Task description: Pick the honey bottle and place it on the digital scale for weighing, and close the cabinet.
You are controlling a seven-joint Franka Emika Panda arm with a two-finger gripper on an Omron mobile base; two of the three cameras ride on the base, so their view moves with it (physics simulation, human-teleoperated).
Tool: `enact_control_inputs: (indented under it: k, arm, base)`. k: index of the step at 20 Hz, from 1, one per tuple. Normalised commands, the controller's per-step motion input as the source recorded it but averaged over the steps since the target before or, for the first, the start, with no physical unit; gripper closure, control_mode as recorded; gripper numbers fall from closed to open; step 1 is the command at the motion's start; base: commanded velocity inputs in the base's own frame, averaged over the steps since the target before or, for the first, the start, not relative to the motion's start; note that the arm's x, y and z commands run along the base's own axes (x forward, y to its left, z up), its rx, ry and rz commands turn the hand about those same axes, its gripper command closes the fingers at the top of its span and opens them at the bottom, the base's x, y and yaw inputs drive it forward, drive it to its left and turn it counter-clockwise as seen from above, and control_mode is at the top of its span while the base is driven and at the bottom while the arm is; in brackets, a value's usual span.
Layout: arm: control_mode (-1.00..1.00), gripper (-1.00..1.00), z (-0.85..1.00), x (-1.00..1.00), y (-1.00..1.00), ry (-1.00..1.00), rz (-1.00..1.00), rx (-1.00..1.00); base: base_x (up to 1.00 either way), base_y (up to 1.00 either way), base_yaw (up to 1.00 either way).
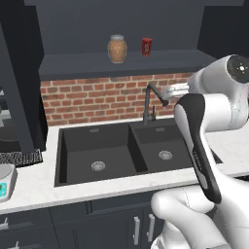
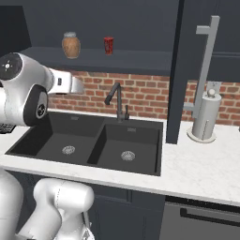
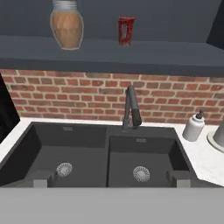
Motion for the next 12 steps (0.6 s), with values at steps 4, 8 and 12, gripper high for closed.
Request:
enact_control_inputs:
  k: [4, 8, 12]
  arm:
    - [-1.00, -1.00, 0.86, -0.44, 0.00, -0.34, 0.00, 0.00]
    - [-1.00, -1.00, 0.60, -0.16, 0.11, -0.33, 0.01, 0.00]
    - [-1.00, -1.00, 0.43, -0.02, 0.23, -0.39, 0.00, 0.00]
  base:
    - [0.00, 0.00, 0.00]
    - [0.00, 0.00, 0.00]
    - [0.00, 0.00, 0.00]
